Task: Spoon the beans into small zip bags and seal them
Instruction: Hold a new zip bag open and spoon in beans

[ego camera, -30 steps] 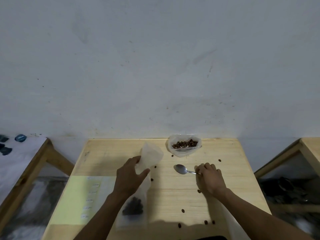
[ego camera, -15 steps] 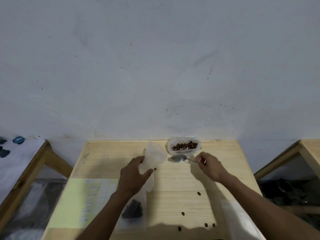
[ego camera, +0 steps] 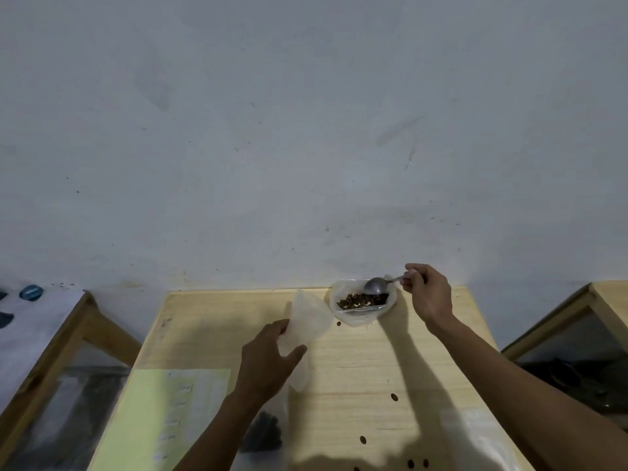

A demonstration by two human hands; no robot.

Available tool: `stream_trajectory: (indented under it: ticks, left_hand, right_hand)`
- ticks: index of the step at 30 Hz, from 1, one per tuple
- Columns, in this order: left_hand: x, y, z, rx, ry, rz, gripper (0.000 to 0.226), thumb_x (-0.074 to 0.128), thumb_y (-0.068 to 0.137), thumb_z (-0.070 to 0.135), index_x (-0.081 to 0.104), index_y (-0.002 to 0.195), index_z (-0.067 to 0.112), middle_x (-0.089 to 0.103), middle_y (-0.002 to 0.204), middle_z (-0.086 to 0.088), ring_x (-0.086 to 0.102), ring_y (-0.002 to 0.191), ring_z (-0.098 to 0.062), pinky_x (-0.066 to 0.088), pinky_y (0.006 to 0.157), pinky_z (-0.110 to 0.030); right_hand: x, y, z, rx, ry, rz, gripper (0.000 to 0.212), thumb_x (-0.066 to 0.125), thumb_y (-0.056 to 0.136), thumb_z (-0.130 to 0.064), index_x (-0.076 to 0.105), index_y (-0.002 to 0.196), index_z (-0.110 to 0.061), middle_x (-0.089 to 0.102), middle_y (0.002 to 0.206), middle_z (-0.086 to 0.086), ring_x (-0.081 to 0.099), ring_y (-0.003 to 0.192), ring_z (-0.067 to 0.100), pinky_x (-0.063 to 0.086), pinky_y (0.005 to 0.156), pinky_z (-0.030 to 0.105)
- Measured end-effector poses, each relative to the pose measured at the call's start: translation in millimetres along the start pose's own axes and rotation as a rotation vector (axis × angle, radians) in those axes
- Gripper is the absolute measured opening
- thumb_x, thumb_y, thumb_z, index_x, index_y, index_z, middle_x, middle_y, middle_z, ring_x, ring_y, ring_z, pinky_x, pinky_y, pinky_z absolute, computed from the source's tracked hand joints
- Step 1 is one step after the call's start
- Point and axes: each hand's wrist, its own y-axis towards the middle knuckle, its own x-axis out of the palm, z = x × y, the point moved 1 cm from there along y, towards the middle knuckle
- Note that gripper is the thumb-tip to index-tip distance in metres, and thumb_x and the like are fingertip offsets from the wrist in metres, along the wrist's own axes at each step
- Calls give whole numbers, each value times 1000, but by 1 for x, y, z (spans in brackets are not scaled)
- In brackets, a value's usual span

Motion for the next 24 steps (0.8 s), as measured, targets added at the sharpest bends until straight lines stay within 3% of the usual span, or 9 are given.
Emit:
stream_trajectory:
  ticks: [6,8,12,16,24]
  left_hand:
    - [-4,2,-7,-5,20,2,63,71,82,48,52,134,20,62,126,4,59,106,-12,50,95,-33]
    - [-3,1,-9,-11,17,3,62,71,82,48,52,134,21,62,125,5,57,104,-9,49,94,-31]
    - [0,0,-12,-39,10,-14,62,71,81,50,52,134,24,61,126,8,56,103,-6,49,94,-29]
    - [2,-2,-15,-59,3,-21,62,71,81,49,51,135,25,60,127,9,55,104,-6,49,98,-33]
    - [10,0,-14,-37,30,-46,64,72,79,51,50,134,27,58,130,11,57,113,-10,46,103,-39]
  right_hand:
    - [23,0,36,145,-146,3,28,42,99,-15,69,106,-8,71,100,15,66,97,34,52,92,47]
    - [32,2,48,240,-125,4,28,45,97,-15,72,102,-7,71,92,13,66,90,33,53,90,46]
    - [42,4,54,458,-16,-54,20,52,91,-10,72,86,-9,61,69,6,56,62,25,48,60,34]
    - [41,1,52,604,112,-86,22,55,91,-2,68,75,-10,60,65,9,51,55,22,40,52,30]
    - [14,-17,24,497,285,65,26,43,96,0,68,90,-4,58,71,10,51,58,20,43,56,28]
